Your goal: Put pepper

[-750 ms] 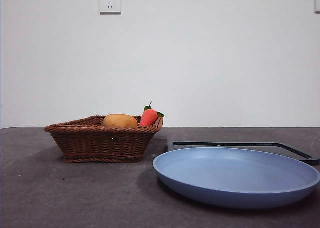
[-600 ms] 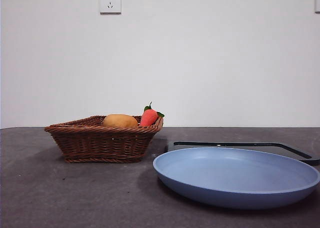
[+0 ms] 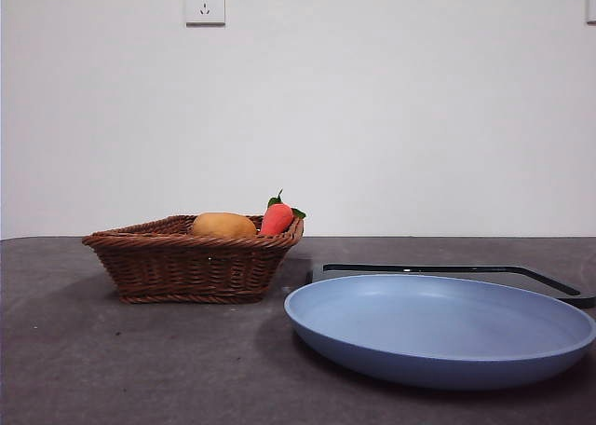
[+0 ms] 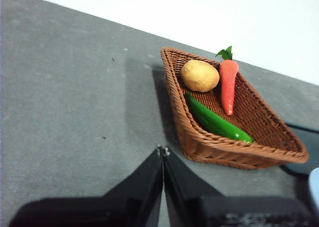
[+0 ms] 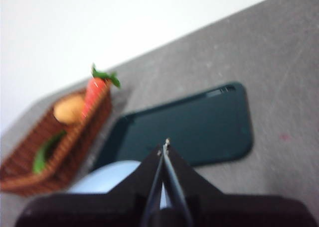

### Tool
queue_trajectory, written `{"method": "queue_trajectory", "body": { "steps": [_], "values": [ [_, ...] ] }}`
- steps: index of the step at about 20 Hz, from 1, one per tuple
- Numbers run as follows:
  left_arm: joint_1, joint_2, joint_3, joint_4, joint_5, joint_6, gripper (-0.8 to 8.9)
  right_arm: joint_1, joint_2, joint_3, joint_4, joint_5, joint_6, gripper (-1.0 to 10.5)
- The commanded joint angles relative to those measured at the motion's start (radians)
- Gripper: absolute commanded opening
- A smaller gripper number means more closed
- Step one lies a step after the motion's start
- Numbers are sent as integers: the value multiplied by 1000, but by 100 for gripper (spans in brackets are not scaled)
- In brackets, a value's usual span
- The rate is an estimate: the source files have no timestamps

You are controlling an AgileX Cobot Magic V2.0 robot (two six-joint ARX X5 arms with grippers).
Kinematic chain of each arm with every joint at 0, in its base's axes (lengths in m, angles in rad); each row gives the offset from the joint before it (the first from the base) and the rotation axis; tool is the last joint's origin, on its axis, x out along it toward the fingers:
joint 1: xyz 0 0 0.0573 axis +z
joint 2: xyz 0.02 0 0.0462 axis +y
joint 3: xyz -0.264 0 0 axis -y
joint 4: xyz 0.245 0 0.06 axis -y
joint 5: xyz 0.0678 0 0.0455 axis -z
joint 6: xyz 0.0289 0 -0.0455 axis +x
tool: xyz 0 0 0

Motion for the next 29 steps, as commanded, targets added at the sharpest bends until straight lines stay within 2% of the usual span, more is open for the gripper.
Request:
{"method": "queue_trajectory", "body": {
  "steps": [1,5,7,11,18,24,26,29],
  "values": [
    [2,0,66,-18,3,-35,6,2,12,67,17,-2,41,5],
    [2,44,166,-97,5,-34,6,2,85,173,-11,-2,36,5],
    [2,90,220,-130,28,-23,6,2,141,244,-55,-18,10,5],
    [2,195,323,-193,79,24,6,3,269,392,-183,-69,-87,5],
    [2,423,515,-331,278,186,6,3,524,675,-518,-131,-289,5],
    [2,573,651,-504,370,305,6,4,690,842,-770,-133,-442,5],
    [1,622,687,-563,389,338,6,4,738,872,-840,-132,-477,6],
    [1,648,701,-569,391,338,10,4,772,875,-852,-133,-485,13]
  ]
}}
